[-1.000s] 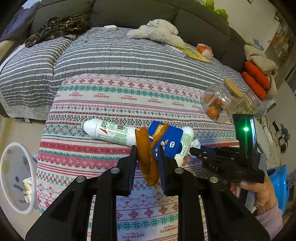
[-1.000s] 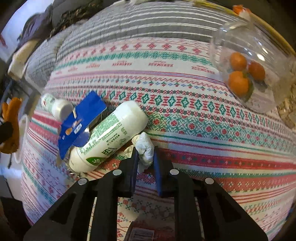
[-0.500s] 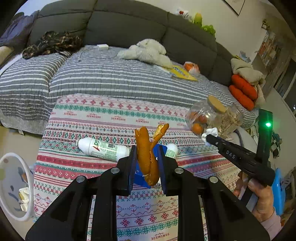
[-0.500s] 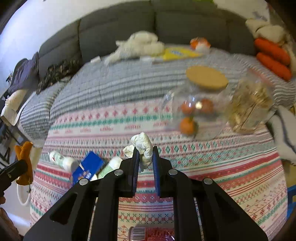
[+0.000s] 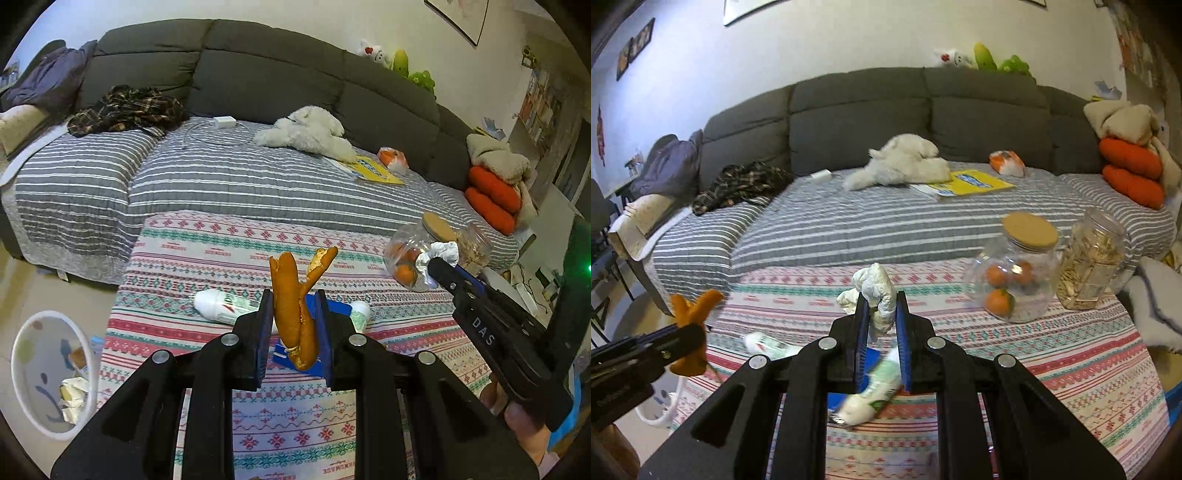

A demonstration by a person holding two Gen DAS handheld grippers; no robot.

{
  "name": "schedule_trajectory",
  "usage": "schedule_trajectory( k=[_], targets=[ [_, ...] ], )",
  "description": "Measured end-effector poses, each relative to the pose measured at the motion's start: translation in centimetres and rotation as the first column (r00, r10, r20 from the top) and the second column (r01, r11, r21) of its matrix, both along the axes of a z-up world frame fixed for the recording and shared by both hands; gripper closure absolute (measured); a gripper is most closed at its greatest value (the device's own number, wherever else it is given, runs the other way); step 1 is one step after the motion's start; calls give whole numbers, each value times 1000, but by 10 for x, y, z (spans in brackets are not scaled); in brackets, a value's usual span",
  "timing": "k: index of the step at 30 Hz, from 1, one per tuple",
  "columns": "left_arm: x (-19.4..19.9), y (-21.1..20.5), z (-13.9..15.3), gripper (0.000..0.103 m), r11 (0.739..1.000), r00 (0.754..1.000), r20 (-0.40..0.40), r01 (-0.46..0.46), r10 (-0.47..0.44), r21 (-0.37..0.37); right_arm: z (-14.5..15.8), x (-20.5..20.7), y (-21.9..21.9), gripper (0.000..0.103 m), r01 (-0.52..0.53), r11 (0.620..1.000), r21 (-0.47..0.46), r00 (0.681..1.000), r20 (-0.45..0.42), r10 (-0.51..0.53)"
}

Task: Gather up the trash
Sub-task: 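Carry the orange peel and tissue toward the wastebasket with both tools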

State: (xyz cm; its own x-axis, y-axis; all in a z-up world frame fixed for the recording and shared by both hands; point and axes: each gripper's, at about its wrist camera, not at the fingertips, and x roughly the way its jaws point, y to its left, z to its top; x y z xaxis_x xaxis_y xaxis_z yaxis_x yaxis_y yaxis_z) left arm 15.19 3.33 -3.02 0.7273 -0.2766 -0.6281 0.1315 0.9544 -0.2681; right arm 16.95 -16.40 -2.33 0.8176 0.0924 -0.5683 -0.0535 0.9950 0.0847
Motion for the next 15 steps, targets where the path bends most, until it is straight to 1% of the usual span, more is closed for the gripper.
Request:
schedule_trajectory(
  k=[15],
  targets=[
    [-11, 46, 3, 81, 998, 998, 0, -68, 68, 4, 10, -16, 55, 88, -92, 995, 38, 995, 44, 91]
  ],
)
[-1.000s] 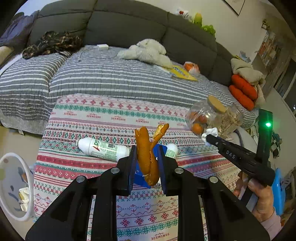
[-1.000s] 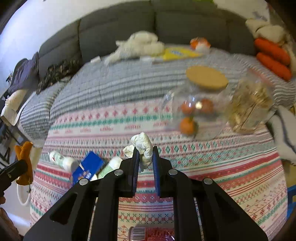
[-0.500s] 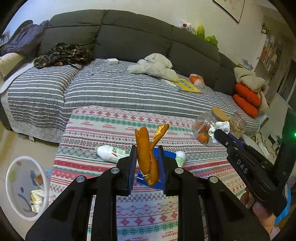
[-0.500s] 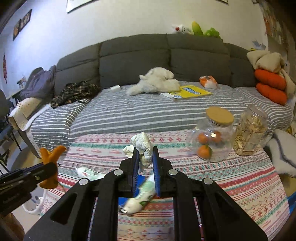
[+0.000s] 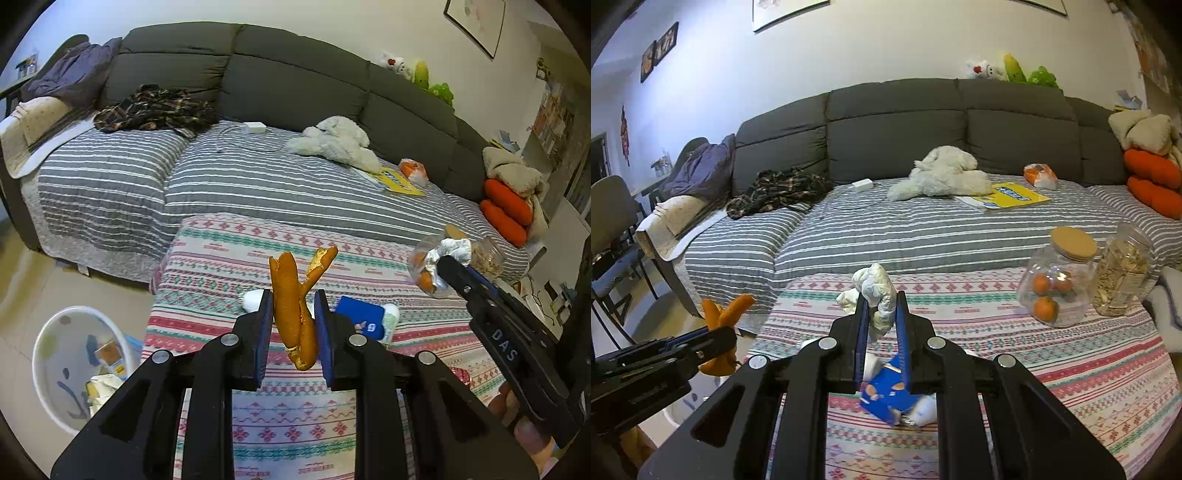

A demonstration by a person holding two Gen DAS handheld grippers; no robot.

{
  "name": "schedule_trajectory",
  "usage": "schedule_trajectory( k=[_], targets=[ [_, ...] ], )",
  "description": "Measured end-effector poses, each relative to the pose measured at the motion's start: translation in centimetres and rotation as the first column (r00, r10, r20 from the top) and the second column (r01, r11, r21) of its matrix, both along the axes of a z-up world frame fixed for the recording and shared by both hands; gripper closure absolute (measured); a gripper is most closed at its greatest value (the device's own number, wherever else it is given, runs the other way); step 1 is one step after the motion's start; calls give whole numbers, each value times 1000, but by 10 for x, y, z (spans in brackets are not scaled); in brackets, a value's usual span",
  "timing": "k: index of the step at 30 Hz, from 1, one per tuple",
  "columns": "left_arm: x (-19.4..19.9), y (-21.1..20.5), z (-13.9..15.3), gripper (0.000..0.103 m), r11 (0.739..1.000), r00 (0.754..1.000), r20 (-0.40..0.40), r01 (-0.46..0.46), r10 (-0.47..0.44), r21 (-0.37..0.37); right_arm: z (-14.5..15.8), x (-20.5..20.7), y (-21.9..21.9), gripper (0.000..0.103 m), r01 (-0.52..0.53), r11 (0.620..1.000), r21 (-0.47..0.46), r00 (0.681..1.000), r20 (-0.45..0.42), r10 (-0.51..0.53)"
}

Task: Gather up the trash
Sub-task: 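Carry the orange peel and tissue toward the wastebasket with both tools, then open both tools over the wastebasket to drop the peel and tissue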

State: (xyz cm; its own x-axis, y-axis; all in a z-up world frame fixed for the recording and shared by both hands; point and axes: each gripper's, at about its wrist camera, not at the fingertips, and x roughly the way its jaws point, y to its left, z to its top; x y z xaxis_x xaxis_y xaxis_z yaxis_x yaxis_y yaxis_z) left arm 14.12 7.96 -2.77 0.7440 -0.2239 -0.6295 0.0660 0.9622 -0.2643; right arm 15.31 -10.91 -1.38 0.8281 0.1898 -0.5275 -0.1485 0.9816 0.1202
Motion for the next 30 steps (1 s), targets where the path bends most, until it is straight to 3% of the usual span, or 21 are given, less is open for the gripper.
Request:
schedule_trajectory(
  k=[20, 30],
  targets=[
    [-19, 90, -10, 81, 986, 986, -50, -158, 161, 57, -9, -16, 98, 88, -168, 985, 34, 986, 17, 168],
    [-26, 136, -16, 79, 965, 961, -102, -247, 255, 89, -31, -19, 153, 88, -238, 965, 107, 969, -44, 243]
  ],
)
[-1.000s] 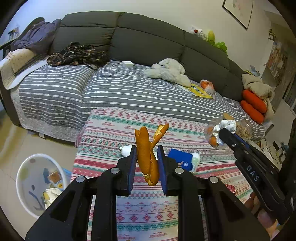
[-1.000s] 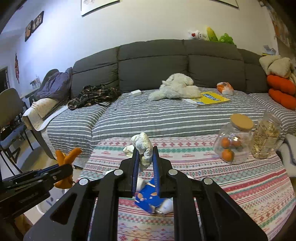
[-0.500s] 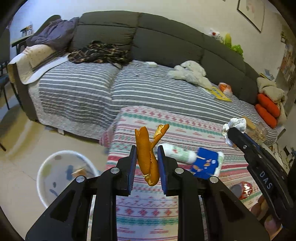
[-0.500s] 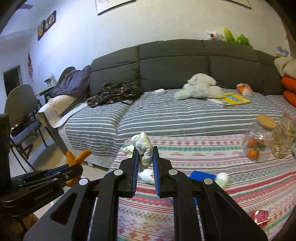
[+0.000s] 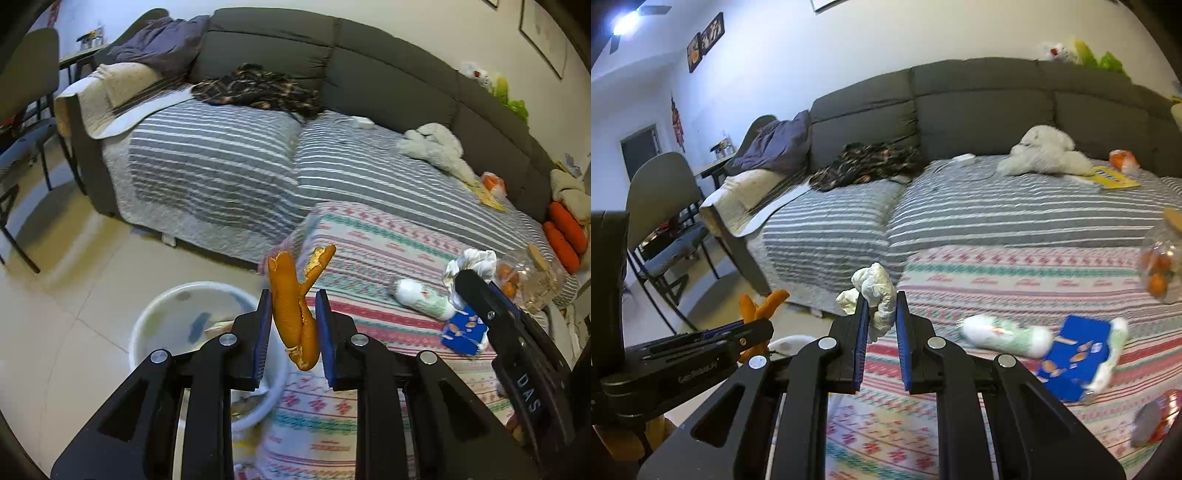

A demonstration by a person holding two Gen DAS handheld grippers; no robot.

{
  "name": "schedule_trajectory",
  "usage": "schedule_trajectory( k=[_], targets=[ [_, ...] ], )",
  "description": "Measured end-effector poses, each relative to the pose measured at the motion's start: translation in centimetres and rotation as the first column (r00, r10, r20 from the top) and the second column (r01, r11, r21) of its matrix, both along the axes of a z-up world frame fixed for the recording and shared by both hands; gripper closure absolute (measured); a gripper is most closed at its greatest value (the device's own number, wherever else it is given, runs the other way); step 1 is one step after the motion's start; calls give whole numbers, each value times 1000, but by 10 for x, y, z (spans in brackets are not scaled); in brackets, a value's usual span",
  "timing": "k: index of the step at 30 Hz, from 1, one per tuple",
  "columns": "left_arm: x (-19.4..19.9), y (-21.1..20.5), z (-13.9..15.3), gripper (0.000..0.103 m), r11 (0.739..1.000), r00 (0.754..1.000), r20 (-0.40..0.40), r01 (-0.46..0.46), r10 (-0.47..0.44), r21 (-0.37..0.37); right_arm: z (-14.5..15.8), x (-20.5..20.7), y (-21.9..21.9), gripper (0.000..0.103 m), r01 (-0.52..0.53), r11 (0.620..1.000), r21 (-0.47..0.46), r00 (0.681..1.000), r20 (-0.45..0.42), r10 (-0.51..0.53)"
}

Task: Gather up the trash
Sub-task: 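Open both tools over the wastebasket to drop the peel and tissue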

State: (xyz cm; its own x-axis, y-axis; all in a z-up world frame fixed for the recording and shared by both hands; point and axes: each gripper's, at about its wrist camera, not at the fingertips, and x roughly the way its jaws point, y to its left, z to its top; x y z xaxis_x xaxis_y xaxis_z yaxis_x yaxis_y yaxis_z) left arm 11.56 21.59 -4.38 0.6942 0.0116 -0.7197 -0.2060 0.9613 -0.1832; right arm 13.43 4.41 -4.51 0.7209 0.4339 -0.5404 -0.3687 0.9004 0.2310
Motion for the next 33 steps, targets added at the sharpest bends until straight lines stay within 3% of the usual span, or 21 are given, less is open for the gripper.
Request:
schedule_trajectory(
  k=[3, 4, 5, 7, 8, 25, 27, 28, 29, 33],
  targets=[
    [-2, 17, -4, 79, 999, 999, -16, -42, 42, 12, -5, -1, 16, 88, -21, 1000, -6, 1000, -9, 21],
    [-2, 24, -7, 72, 999, 998, -26, -55, 55, 2, -7, -1, 21, 88, -26, 1000, -6, 1000, -13, 26],
    [-2, 29, -9, 58, 998, 997, -36, -62, 61, -12, -9, 0, 26, 88, -33, 999, -6, 999, -20, 33],
    [-4, 41, -12, 44, 996, 996, -50, -80, 77, -49, -11, 0, 32, 88, -43, 999, -5, 999, -29, 42],
    [-6, 48, -12, 42, 994, 994, -55, -95, 92, -57, -13, 1, 37, 88, -49, 999, -6, 998, -35, 48],
    [-43, 127, 5, 41, 947, 952, -14, -305, 305, -105, -30, -3, 109, 85, -144, 989, -30, 986, -88, 141],
    [-47, 134, 6, 41, 941, 946, -11, -323, 324, -103, -31, -4, 118, 81, -156, 987, -40, 984, -91, 152],
    [-49, 138, 7, 40, 937, 942, -8, -335, 336, -100, -31, -4, 121, 76, -159, 986, -44, 984, -93, 154],
    [-50, 138, 8, 38, 934, 939, -5, -344, 345, -98, -31, -5, 125, 64, -161, 986, -51, 983, -95, 155],
    [-55, 145, 11, 36, 927, 931, 6, -363, 366, -97, -29, -7, 131, 50, -158, 986, -58, 985, -85, 153]
  ],
)
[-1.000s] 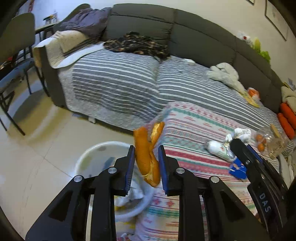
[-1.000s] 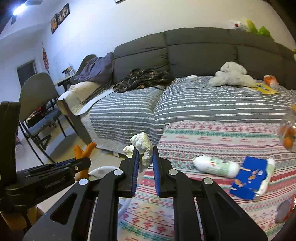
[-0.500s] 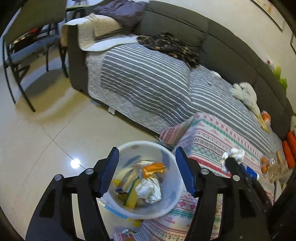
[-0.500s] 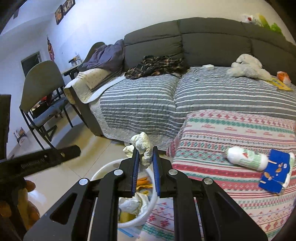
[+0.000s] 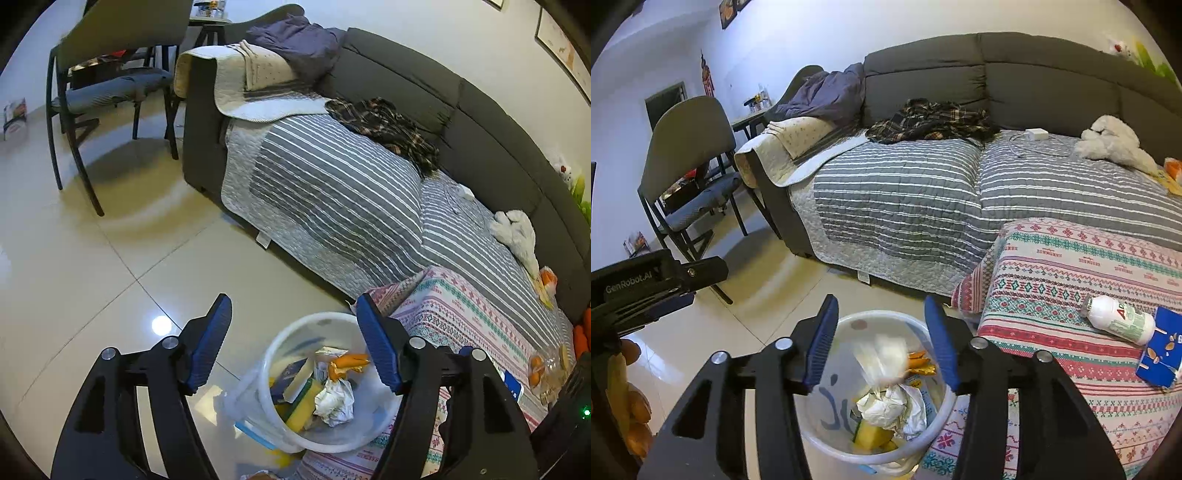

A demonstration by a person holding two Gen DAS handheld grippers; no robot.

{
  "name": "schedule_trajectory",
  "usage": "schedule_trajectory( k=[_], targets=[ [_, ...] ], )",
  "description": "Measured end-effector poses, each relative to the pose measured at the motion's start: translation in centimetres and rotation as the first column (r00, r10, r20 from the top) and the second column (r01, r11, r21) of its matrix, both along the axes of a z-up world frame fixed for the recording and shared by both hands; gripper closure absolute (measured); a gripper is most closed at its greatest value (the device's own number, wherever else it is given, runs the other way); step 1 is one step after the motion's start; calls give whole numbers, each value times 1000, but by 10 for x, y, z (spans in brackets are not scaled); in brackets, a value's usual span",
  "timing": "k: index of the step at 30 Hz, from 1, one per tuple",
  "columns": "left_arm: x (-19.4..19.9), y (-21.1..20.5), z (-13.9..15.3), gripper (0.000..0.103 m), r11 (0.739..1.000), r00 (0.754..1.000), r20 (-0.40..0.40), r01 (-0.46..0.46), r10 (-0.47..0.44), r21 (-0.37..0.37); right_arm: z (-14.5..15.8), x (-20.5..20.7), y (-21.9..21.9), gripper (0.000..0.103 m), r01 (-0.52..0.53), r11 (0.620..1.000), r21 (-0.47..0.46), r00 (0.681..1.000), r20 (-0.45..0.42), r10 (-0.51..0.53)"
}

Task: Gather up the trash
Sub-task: 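Open both tools over the wastebasket to drop the peel and tissue, then move both tools back over the table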

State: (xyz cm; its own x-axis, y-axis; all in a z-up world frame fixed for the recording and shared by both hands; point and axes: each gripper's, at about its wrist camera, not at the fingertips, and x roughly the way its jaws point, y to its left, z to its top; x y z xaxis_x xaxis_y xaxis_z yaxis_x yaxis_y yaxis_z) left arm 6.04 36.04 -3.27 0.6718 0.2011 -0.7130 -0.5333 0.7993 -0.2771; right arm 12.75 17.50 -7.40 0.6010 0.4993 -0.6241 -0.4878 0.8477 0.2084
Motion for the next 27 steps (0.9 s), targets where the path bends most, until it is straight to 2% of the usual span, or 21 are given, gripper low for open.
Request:
schedule_trajectory(
  k=[2, 7, 10, 14, 27],
  targets=[
    [-2, 2, 1, 34, 1000, 1000, 0, -9, 9, 7, 1, -1, -1, 29, 23, 1000, -13, 1000, 8, -23],
    [-3, -4, 5, 17, 996, 999, -2, -41, 41, 74, 8, -1, -11, 8, 114, 993, -38, 992, 50, -112],
    [-1, -16, 7, 9, 989, 999, -4, -50, 51, 142, 14, 3, -21, 7, 171, 984, -52, 983, 73, -167],
    [2, -29, 10, 7, 978, 999, -5, -46, 48, 203, 21, 10, -37, 7, 224, 972, -69, 972, 90, -217],
    [27, -81, 13, 7, 972, 999, -23, 34, -30, 233, 36, 22, -97, 7, 313, 947, -76, 947, 106, -304]
  ],
)
